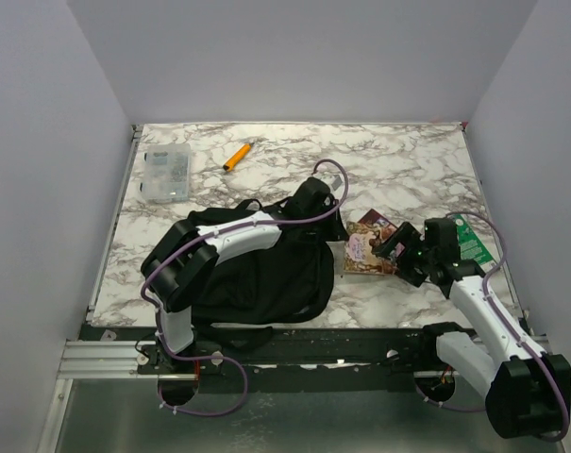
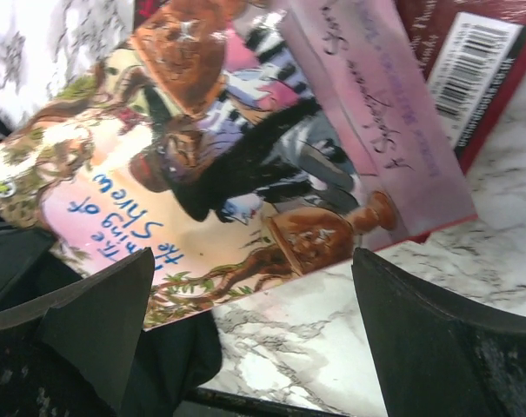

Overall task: Pack the student bag
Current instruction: Pick up the book from the center of the board.

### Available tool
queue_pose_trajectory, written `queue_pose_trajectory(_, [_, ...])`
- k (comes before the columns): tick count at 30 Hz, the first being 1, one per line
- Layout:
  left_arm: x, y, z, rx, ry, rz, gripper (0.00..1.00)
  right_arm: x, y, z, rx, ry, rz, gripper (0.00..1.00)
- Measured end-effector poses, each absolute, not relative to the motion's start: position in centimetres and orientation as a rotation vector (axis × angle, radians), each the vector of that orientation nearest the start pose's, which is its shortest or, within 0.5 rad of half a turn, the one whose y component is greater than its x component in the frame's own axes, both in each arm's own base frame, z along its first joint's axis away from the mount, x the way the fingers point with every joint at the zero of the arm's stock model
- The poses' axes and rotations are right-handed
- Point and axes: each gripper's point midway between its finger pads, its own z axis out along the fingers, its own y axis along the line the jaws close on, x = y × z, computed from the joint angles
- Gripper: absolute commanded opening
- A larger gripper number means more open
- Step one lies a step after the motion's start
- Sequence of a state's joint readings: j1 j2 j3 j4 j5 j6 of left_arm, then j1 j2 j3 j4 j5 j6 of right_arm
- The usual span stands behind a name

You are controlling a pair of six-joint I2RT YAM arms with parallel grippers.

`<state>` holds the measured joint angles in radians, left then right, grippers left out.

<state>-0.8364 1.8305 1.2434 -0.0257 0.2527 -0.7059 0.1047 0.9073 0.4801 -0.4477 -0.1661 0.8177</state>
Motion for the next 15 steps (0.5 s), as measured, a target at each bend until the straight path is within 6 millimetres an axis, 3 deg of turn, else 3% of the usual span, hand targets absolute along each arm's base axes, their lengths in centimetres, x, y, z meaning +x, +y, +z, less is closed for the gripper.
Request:
queue_pose_trajectory(6, [28.5,-41.1,12.0,0.24,2.441,-1.132,0.0,23.3,10.0,8.2,0.799,2.335,0.752,1.0])
queue_pose_trajectory(15, [28.2,-41.6,15.0,0.076,2.451,-1.3,0.0,21.5,11.8,8.5,1.09,2.001,1.15,1.0])
